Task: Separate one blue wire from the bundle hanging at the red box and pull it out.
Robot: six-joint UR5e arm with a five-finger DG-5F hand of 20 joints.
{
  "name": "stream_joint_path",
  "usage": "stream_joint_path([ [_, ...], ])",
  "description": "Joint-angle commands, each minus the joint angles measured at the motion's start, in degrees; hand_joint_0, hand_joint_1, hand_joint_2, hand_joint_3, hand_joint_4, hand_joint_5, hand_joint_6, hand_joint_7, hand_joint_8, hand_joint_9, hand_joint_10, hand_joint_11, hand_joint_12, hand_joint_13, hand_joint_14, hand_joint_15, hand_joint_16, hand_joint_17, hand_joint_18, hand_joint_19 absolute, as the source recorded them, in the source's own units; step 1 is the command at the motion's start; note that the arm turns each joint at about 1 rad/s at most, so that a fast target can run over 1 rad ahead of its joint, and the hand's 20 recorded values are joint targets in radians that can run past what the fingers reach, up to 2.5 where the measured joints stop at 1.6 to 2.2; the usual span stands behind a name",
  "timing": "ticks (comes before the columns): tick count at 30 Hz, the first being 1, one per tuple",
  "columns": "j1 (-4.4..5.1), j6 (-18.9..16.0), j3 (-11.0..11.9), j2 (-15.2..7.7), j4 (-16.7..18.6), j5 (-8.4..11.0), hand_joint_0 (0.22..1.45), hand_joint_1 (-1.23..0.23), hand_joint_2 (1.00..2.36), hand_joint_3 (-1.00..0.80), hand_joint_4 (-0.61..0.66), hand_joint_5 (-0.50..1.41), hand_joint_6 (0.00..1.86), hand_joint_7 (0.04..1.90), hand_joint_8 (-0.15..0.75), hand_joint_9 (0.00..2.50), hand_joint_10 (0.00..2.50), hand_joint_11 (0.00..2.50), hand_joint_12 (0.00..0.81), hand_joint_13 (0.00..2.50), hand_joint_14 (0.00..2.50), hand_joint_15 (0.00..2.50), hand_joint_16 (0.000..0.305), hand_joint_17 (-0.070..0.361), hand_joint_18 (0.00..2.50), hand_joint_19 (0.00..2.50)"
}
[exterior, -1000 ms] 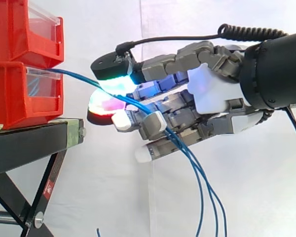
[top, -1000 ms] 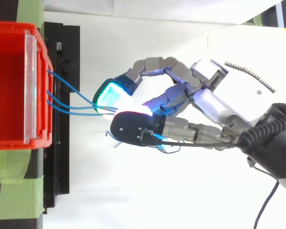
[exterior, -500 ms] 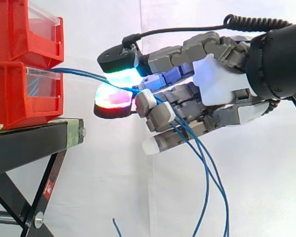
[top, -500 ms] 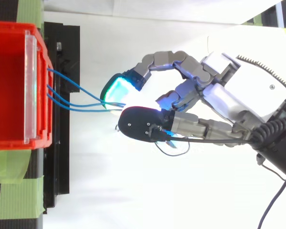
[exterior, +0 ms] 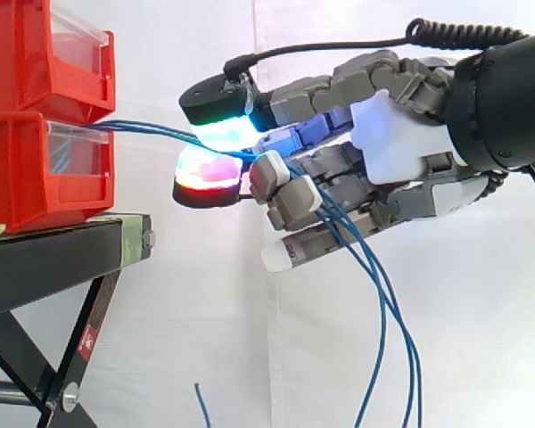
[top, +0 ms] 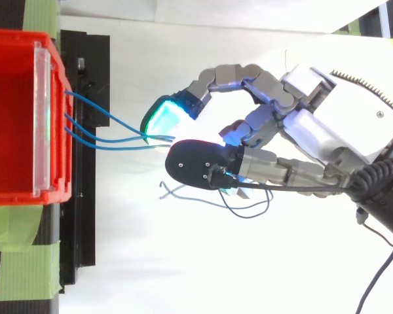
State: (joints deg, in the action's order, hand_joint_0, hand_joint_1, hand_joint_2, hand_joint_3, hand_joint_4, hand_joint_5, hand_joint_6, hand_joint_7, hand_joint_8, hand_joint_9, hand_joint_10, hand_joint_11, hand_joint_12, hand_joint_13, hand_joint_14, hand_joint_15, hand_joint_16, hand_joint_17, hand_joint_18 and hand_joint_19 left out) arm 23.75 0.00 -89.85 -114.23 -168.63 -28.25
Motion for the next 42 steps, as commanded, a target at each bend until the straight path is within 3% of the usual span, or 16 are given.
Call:
stream_joint_path([
  [1, -0.02, -0.09, 1.08, 0.06, -1.96, 0.03, 0.62, -0.75, 1.02, -0.05, 0.11, -0.16, 0.84, 0.85, 0.394, 1.40, 0.01, 1.41, 0.428, 1.47, 0.01, 1.54, 0.047, 0.105, 0.96, 0.45],
  [5, -0.20, -0.61, 2.84, 0.06, -6.97, 0.12, 0.62, -0.76, 1.02, -0.06, 0.09, -0.17, 0.84, 0.86, 0.378, 1.38, 0.01, 1.40, 0.408, 1.46, 0.01, 1.55, 0.044, 0.100, 0.93, 0.47],
  [10, -0.20, -2.99, 3.55, 0.06, -10.31, -0.05, 0.63, -0.76, 1.03, -0.08, 0.09, -0.17, 0.84, 0.85, 0.368, 1.36, 0.02, 1.40, 0.388, 1.43, 0.01, 1.56, 0.043, 0.097, 0.91, 0.48],
  [27, 0.24, -2.55, 3.63, 0.06, -11.01, 0.12, 0.62, -0.76, 1.03, -0.08, 0.12, -0.17, 0.85, 0.84, 0.371, 1.35, 0.01, 1.39, 0.402, 1.44, 0.01, 1.55, 0.044, 0.098, 0.91, 0.49],
  [33, 0.16, -2.46, 5.48, 0.06, -11.28, 0.12, 0.62, -0.75, 1.03, -0.08, 0.12, -0.17, 0.85, 0.83, 0.367, 1.35, 0.02, 1.39, 0.396, 1.43, 0.01, 1.56, 0.044, 0.098, 0.91, 0.50],
  [42, -0.37, -2.64, 7.15, 0.41, -16.64, -0.14, 0.62, -0.76, 1.03, -0.08, 0.10, -0.17, 0.85, 0.83, 0.364, 1.34, 0.01, 1.39, 0.400, 1.43, 0.01, 1.54, 0.044, 0.098, 0.91, 0.50],
])
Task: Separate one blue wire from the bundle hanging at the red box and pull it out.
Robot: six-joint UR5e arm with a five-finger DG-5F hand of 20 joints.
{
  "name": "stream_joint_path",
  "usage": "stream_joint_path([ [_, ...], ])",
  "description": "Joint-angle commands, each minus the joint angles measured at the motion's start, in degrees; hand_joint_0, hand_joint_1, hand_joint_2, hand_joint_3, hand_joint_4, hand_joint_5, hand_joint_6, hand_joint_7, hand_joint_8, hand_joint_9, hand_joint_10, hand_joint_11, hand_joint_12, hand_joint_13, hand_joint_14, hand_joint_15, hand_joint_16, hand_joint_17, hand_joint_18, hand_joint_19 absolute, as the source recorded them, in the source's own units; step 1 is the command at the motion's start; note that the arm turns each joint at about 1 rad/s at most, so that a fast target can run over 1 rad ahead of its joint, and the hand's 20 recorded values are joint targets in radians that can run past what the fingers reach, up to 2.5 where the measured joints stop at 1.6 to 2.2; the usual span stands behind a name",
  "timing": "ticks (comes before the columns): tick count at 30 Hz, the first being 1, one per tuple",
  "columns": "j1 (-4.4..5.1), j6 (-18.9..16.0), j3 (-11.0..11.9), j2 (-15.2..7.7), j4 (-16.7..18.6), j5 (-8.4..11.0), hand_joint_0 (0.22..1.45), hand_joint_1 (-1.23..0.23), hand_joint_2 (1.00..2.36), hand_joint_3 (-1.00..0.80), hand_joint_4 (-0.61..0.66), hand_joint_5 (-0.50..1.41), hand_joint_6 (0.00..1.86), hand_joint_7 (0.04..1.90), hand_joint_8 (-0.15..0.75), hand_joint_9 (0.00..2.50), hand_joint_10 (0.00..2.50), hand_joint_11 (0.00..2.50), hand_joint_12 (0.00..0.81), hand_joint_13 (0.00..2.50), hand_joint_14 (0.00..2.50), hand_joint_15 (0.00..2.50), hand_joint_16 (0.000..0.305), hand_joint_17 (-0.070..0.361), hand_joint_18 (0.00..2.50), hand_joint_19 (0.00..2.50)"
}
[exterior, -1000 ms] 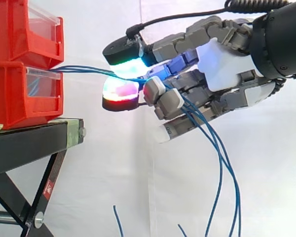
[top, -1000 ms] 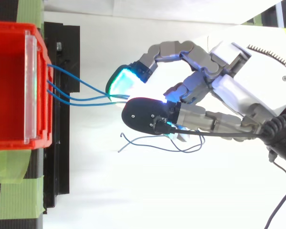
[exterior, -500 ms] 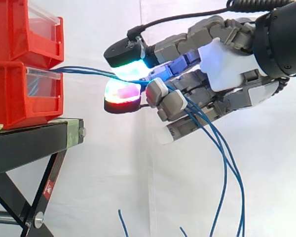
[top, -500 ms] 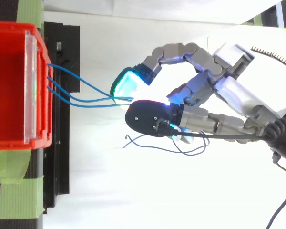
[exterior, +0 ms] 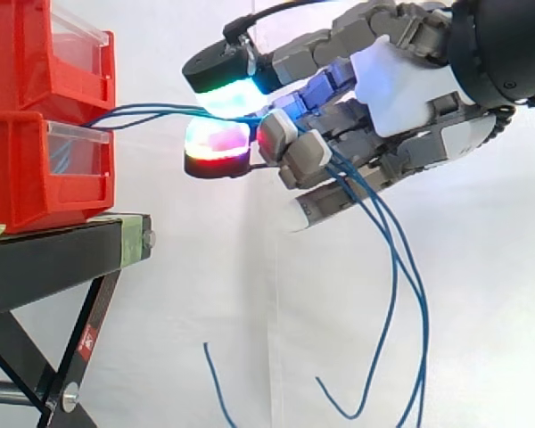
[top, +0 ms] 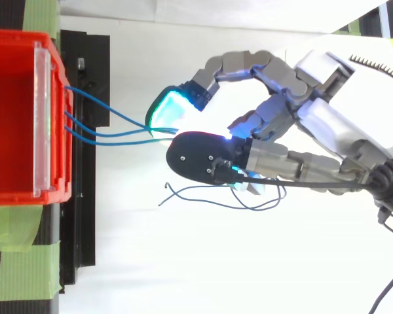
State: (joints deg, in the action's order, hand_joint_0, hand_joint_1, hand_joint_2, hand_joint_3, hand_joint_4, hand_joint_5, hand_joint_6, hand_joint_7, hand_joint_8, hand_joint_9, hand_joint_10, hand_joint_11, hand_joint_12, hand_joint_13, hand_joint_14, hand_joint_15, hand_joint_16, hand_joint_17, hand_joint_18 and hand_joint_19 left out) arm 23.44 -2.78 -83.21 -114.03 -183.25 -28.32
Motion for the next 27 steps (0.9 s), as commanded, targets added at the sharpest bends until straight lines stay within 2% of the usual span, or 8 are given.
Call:
stream_joint_path([
  [1, -0.06, 0.14, 0.41, 0.39, -2.55, -0.07, 0.62, -0.76, 1.03, -0.08, 0.10, -0.17, 0.85, 0.83, 0.367, 1.34, 0.02, 1.38, 0.394, 1.43, 0.01, 1.55, 0.044, 0.099, 0.91, 0.50],
  [6, -0.06, 0.05, 0.50, 1.00, -5.10, -0.16, 0.62, -0.76, 1.03, -0.06, 0.10, -0.17, 0.85, 0.83, 0.368, 1.34, 0.02, 1.38, 0.400, 1.43, 0.01, 1.54, 0.044, 0.099, 0.91, 0.50],
  [8, -0.06, 0.23, 0.41, 1.97, -5.80, 0.02, 0.62, -0.76, 1.03, -0.06, 0.10, -0.17, 0.85, 0.84, 0.366, 1.34, 0.02, 1.39, 0.405, 1.43, 0.01, 1.55, 0.044, 0.099, 0.91, 0.50],
  [18, -0.33, 0.58, 0.50, 2.41, -7.03, 0.28, 0.62, -0.75, 1.03, -0.06, 0.11, -0.17, 0.86, 0.83, 0.365, 1.34, 0.01, 1.39, 0.400, 1.43, 0.01, 1.54, 0.044, 0.099, 0.91, 0.50],
  [19, -0.59, 0.75, 0.50, 2.41, -7.73, 0.63, 0.62, -0.75, 1.03, -0.06, 0.11, -0.17, 0.86, 0.83, 0.367, 1.34, 0.01, 1.39, 0.399, 1.43, 0.01, 1.55, 0.044, 0.099, 0.91, 0.50],
  [27, -0.85, 1.11, 0.76, 2.41, -9.31, 2.57, 0.61, -0.75, 1.03, -0.04, 0.12, -0.17, 0.86, 0.83, 0.373, 1.34, 0.01, 1.38, 0.408, 1.43, 0.01, 1.54, 0.045, 0.101, 0.91, 0.50],
])
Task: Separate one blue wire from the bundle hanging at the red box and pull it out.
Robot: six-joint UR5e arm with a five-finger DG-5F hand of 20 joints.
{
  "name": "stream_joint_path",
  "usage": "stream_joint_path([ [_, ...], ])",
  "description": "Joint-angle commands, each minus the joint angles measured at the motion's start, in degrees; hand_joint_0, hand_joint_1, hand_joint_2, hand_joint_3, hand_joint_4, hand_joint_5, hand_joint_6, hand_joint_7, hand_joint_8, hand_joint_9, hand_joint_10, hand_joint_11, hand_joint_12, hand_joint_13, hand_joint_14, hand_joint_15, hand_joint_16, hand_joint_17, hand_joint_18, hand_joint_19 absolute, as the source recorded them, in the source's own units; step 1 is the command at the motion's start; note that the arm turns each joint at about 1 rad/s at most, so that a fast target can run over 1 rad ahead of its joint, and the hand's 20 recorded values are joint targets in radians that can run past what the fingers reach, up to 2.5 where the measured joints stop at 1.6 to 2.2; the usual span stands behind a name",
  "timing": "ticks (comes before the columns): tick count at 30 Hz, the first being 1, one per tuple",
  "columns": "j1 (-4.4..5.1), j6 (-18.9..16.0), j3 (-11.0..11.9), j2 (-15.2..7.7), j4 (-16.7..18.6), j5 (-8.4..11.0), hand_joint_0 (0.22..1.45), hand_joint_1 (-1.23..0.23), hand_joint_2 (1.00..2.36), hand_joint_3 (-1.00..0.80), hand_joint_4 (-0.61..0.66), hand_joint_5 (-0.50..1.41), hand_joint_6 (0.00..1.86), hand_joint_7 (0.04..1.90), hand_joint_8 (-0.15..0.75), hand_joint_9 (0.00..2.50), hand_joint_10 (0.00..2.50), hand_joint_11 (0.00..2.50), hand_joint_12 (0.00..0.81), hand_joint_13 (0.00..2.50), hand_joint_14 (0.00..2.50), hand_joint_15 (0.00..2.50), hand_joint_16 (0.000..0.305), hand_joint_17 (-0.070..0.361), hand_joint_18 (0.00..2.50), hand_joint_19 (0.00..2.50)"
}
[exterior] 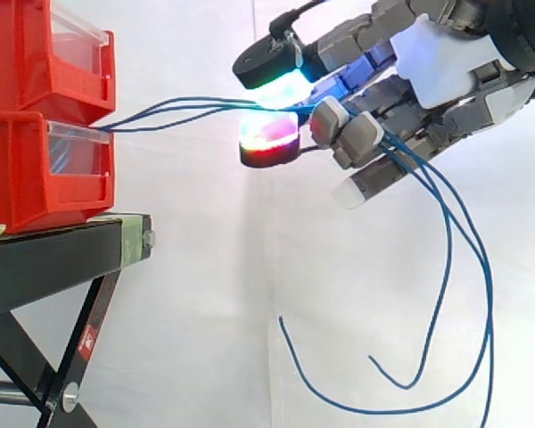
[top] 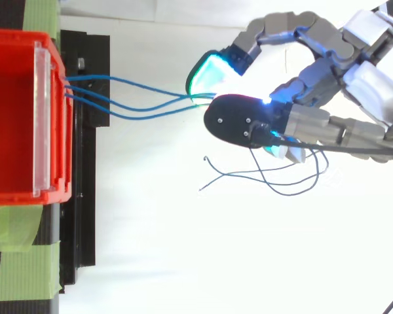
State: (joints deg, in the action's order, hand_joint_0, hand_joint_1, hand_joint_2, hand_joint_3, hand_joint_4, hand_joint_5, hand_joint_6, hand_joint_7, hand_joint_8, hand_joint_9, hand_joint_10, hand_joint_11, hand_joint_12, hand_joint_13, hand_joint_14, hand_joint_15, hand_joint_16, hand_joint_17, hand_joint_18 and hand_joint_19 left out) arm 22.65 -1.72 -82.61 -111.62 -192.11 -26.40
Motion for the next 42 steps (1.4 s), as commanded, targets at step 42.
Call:
stream_joint_path([
  [42, 0.38, -0.04, 2.81, 0.00, -3.36, 2.50, 0.59, -0.70, 1.02, -0.18, 0.11, -0.18, 0.94, 0.88, 0.376, 1.29, 0.02, 1.36, 0.401, 1.40, 0.01, 1.52, 0.047, 0.105, 0.92, 0.52],
])
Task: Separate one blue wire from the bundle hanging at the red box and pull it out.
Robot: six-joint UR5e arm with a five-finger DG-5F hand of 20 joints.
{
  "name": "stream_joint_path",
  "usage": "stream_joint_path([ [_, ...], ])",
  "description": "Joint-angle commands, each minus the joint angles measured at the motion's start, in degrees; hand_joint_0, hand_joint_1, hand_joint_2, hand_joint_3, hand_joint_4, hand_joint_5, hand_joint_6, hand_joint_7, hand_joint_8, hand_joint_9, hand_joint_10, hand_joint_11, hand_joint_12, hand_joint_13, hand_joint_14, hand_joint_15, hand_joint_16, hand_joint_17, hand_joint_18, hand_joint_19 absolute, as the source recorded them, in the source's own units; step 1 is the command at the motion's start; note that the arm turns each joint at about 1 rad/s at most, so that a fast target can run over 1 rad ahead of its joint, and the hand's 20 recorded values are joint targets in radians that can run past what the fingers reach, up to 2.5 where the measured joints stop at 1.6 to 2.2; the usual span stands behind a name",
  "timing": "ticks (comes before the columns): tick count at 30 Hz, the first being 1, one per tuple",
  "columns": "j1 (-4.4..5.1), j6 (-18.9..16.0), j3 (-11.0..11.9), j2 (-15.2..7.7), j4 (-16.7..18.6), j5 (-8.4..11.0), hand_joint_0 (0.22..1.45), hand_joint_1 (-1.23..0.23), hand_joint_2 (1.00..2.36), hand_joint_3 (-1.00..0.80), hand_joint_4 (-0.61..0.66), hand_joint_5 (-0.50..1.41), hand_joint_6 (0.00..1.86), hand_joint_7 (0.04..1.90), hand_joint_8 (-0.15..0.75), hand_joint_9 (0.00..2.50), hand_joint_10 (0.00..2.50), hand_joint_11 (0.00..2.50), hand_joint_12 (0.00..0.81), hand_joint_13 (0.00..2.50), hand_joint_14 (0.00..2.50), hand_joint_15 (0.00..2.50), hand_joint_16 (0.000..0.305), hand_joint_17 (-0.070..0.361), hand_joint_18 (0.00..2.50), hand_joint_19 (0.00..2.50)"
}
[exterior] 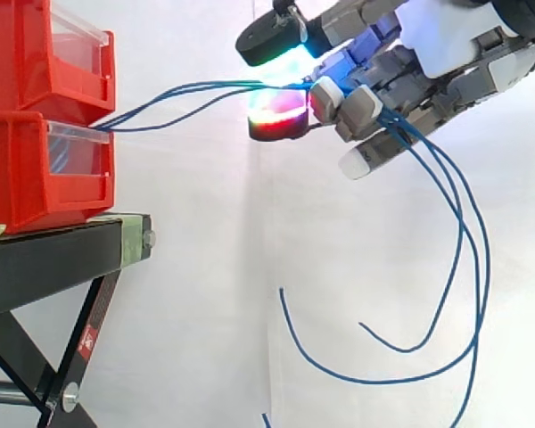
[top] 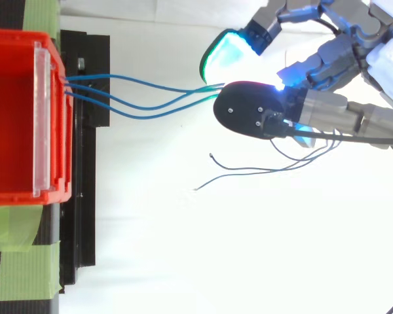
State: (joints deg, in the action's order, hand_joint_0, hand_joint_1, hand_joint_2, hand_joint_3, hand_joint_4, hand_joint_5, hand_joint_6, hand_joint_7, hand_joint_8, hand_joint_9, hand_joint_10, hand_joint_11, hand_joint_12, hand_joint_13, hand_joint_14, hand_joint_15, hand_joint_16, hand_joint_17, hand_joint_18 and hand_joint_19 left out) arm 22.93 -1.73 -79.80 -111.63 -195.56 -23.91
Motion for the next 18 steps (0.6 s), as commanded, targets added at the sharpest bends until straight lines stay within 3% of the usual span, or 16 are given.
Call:
stream_joint_path([
  [1, 0.19, -0.11, 0.00, 0.01, 0.44, 0.00, 0.59, -0.70, 1.02, -0.17, 0.11, -0.18, 0.94, 0.89, 0.375, 1.29, 0.02, 1.36, 0.407, 1.40, 0.01, 1.51, 0.047, 0.105, 0.92, 0.53],
  [15, 0.19, -1.17, 0.00, -0.08, 6.68, -0.35, 0.62, -0.75, 1.02, -0.19, 0.10, -0.18, 0.94, 0.87, 0.371, 1.28, 0.02, 1.35, 0.403, 1.40, 0.01, 1.51, 0.046, 0.105, 0.91, 0.52],
  [18, 0.19, -3.80, 0.00, 0.01, 7.82, -2.90, 0.62, -0.75, 1.02, -0.18, 0.09, -0.18, 0.94, 0.90, 0.375, 1.28, 0.02, 1.34, 0.401, 1.40, 0.01, 1.51, 0.046, 0.104, 0.91, 0.51],
])
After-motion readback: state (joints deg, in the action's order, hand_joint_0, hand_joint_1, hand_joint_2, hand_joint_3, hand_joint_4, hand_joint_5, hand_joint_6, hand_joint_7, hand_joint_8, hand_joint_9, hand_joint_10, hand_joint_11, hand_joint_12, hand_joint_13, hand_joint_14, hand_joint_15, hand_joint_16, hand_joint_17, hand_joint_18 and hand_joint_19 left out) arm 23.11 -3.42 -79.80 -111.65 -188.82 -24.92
